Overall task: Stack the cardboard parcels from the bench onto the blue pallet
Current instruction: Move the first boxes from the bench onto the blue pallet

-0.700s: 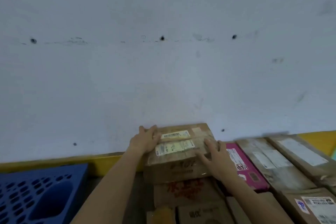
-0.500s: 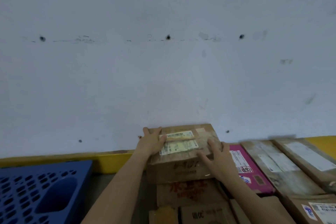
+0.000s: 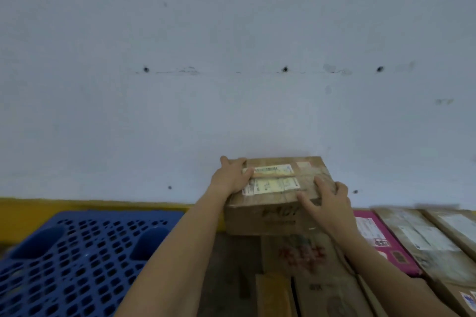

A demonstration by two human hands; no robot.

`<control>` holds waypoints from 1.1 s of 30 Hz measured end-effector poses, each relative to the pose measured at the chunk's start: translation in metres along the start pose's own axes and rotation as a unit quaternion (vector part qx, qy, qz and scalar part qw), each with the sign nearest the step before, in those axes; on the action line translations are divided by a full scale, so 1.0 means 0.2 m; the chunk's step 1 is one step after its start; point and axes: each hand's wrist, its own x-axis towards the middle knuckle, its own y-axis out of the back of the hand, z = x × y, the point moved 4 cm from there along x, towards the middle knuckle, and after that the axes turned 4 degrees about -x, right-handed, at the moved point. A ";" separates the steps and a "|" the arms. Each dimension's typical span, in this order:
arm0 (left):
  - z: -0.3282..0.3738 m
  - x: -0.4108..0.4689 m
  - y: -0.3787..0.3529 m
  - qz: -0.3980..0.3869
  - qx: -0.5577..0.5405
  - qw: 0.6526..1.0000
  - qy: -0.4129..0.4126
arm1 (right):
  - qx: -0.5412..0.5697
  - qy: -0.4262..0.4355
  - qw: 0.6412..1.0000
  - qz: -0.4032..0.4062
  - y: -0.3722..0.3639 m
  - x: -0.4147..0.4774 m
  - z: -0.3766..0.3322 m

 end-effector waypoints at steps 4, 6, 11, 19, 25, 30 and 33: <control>-0.25 -0.17 0.31 0.044 -0.002 0.999 0.028 | 0.013 0.034 0.999 -0.002 -0.05 -0.12 -0.37; -0.42 -0.25 0.46 0.061 0.001 0.997 0.047 | 0.020 0.052 0.998 -0.010 -0.12 -0.20 -0.58; -0.94 -0.44 0.78 0.084 0.018 0.993 0.084 | 0.036 0.088 0.995 -0.039 -0.36 -0.43 -1.08; -1.77 -0.52 1.17 0.086 0.013 0.992 0.090 | 0.036 0.089 0.993 -0.071 -0.84 -0.68 -1.81; -2.18 -0.42 1.27 0.050 0.011 0.995 0.085 | 0.028 0.052 0.994 -0.089 -1.18 -0.72 -2.12; -2.31 -0.23 1.27 0.018 0.022 0.998 0.057 | 0.035 0.011 0.996 -0.078 -1.38 -0.66 -2.19; -2.35 -0.11 1.20 0.001 0.022 0.998 0.050 | 0.021 -0.012 0.996 -0.087 -1.47 -0.58 -2.18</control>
